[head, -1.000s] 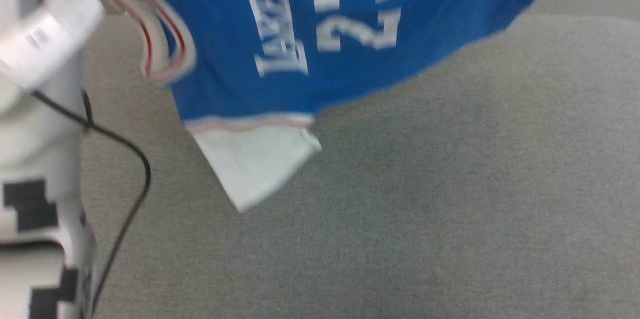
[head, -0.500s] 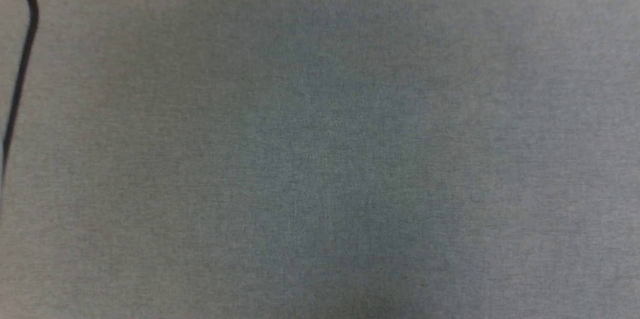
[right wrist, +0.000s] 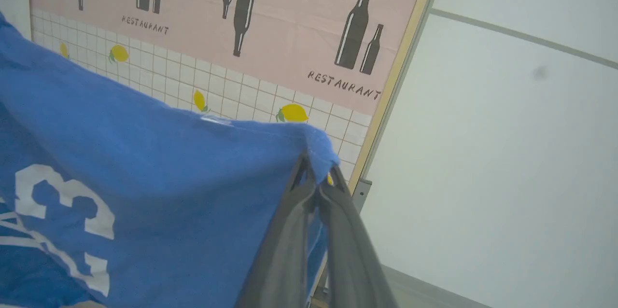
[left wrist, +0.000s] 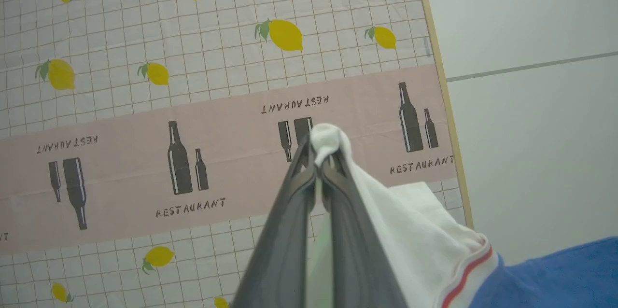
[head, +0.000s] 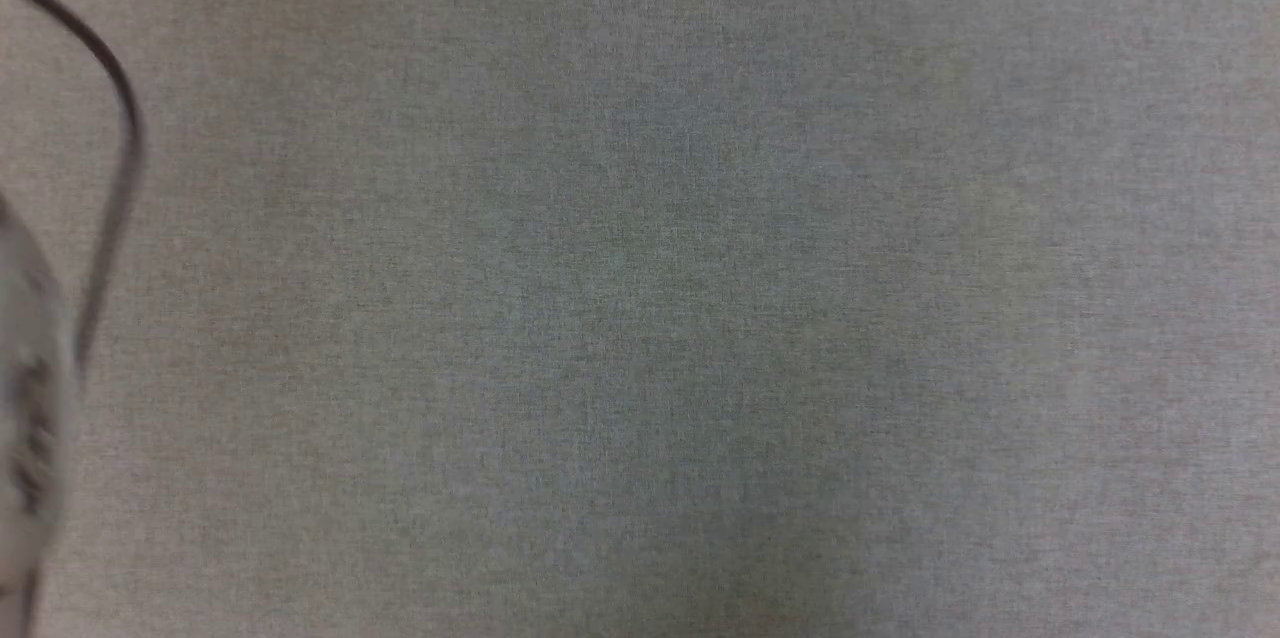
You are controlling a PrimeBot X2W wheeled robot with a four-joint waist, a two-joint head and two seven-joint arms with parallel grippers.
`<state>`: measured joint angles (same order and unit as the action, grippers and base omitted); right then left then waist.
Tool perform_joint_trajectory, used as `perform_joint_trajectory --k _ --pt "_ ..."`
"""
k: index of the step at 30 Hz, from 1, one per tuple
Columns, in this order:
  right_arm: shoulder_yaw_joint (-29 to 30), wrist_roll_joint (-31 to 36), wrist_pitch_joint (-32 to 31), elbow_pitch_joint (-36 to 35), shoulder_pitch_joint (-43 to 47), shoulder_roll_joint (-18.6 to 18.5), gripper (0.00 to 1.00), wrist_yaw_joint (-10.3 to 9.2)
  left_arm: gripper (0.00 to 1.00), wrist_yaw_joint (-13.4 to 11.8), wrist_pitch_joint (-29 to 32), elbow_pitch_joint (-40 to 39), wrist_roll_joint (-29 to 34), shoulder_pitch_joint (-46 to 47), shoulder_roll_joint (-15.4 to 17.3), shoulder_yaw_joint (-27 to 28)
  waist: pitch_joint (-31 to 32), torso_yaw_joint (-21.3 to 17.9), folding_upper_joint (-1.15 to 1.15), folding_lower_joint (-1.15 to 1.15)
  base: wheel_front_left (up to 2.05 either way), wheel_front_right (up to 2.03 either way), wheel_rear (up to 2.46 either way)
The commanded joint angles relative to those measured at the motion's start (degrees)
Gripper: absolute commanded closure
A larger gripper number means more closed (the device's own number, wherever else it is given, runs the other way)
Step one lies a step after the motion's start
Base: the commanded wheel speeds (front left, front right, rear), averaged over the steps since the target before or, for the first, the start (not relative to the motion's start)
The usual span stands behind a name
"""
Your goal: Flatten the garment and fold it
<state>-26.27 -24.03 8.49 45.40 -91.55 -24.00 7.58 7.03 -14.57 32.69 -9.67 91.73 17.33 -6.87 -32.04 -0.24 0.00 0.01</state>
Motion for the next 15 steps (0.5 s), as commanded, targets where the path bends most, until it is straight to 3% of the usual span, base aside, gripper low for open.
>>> perform_joint_trajectory --k 1,15 --pt "-1.25 -0.91 0.83 0.60 2.59 0.32 1.00 -0.09 1.00 0.07 -0.41 -1.32 -0.46 -4.34 -0.14 0.40 1.06 0.07 0.00 -0.01 0.00 0.00 0.00" --pt "-14.41 -11.23 5.08 -2.59 29.21 -3.49 1.00 -0.09 1.00 0.04 -0.42 -22.15 -1.51 -49.13 -2.05 7.82 13.92 2.46 0.00 -0.01 0.00 0.00 0.00"
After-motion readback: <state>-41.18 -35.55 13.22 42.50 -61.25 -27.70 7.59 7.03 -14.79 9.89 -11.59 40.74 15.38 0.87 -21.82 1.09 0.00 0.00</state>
